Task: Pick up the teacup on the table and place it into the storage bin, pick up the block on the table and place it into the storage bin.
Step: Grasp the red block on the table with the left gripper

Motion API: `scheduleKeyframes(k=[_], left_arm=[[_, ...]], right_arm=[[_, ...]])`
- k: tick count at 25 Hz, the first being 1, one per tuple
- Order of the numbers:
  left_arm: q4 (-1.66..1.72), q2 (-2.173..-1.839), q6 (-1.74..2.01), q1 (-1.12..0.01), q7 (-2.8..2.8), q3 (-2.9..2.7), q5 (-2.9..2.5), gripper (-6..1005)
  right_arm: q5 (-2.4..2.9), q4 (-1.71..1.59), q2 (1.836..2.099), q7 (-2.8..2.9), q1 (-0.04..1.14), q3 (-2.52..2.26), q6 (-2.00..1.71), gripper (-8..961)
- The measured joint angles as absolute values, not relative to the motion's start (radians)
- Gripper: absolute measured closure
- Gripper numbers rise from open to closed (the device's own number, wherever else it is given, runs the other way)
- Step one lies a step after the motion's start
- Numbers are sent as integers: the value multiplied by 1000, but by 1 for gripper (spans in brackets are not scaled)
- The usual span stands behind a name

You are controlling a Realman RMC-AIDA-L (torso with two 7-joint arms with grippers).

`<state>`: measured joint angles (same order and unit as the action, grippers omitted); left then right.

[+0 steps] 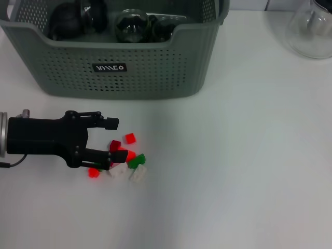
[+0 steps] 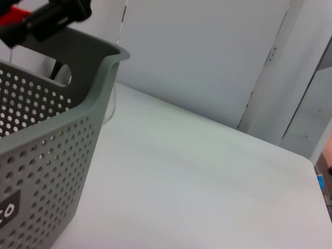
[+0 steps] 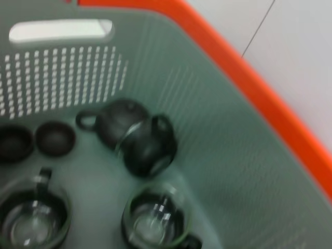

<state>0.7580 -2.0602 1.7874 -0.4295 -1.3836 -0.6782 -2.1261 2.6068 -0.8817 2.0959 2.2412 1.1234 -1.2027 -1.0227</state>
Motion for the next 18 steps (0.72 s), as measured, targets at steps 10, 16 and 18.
scheduleKeyframes(k=[10, 16, 18], left_arm=[[758, -2059, 1788, -426, -1384, -678, -2126, 133], [758, -2056, 1787, -423, -1384, -677, -2130, 133], [758, -2055, 1787, -422, -1384, -675, -2137, 133]], right_arm=[[2176, -1394, 2093, 2137, 871, -1190, -1293, 344], [1905, -1523, 2088, 2041, 677, -1189, -1555, 343], [1885, -1518, 2088, 2018, 634, -1189, -1640, 343]])
